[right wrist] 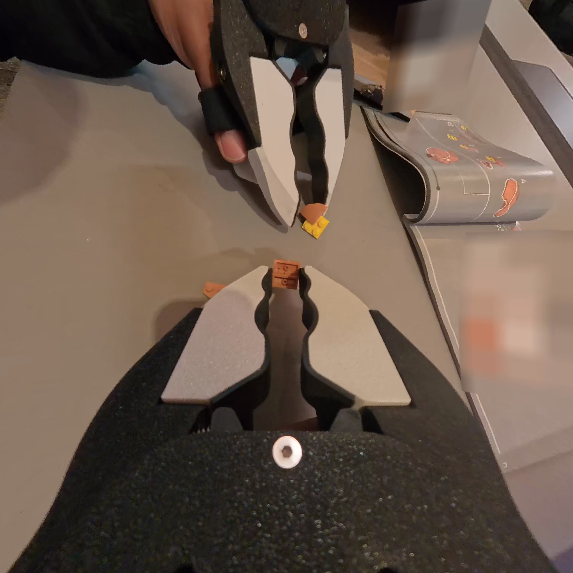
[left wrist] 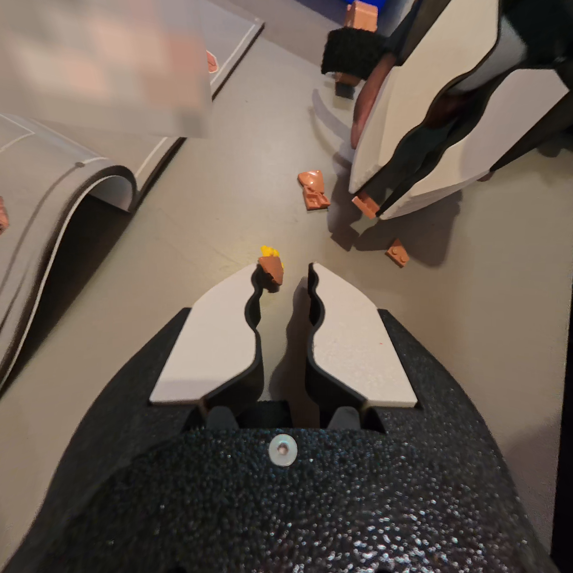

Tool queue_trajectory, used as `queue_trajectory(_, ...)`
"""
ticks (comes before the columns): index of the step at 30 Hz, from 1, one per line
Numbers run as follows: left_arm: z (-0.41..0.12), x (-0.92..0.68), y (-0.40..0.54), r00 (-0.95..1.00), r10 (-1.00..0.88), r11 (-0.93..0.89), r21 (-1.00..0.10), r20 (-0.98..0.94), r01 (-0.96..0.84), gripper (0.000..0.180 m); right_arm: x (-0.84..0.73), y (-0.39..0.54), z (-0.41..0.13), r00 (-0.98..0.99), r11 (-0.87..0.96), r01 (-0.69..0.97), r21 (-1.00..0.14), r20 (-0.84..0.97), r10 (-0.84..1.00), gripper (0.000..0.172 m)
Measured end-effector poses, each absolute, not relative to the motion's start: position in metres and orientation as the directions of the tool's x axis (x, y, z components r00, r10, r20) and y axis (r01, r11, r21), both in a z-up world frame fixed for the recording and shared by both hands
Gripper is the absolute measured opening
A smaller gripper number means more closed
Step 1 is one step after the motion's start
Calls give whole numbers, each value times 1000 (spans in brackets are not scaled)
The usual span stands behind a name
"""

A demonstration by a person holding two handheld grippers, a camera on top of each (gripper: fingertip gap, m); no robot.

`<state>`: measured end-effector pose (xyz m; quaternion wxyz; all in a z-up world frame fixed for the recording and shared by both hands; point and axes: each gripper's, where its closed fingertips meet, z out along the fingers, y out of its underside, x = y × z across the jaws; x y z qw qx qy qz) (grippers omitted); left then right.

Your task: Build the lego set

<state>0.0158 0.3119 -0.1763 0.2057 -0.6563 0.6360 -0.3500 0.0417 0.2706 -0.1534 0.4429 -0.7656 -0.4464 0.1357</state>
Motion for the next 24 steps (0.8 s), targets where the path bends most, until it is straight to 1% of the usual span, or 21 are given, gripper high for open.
queue_trajectory(2,-177,15,316,-41,-983,-100,-712,178,-695,29,42,271,-153,564,-206,566,-798,192,803,16)
queue_trajectory(6,-182,12,329,1,-996,-60,-699,84,-712,41,42,275,-147,585,-192,545,-816,206,785,16)
queue_trajectory(8,-174,15,330,8,-996,-73,-727,92,-683,43,44,279,-142,605,-175,525,-833,221,765,16)
queue_trajectory(10,-157,20,326,4,-986,-136,-782,169,-609,43,45,283,-133,632,-143,491,-859,238,738,16)
queue_trajectory(12,-134,26,319,-43,-953,-240,-830,301,-503,40,44,286,-122,654,-92,445,-891,252,713,16)
queue_trajectory(14,-111,29,308,-131,-884,-366,-838,450,-405,35,42,288,-109,676,-28,389,-921,265,688,16)
queue_trajectory(16,-94,30,298,-229,-775,-500,-792,590,-350,34,41,288,-95,697,44,336,-941,280,660,17)
queue_trajectory(20,-68,30,283,-404,-502,-709,-631,765,-315,34,35,283,-77,705,182,312,-933,355,614,16)
queue_trajectory(22,-65,31,279,-435,-415,-752,-571,799,-330,34,30,278,-73,688,242,328,-913,407,601,16)
queue_trajectory(24,-67,32,273,-446,-379,-756,-549,811,-356,34,25,273,-68,679,291,328,-899,438,589,16)
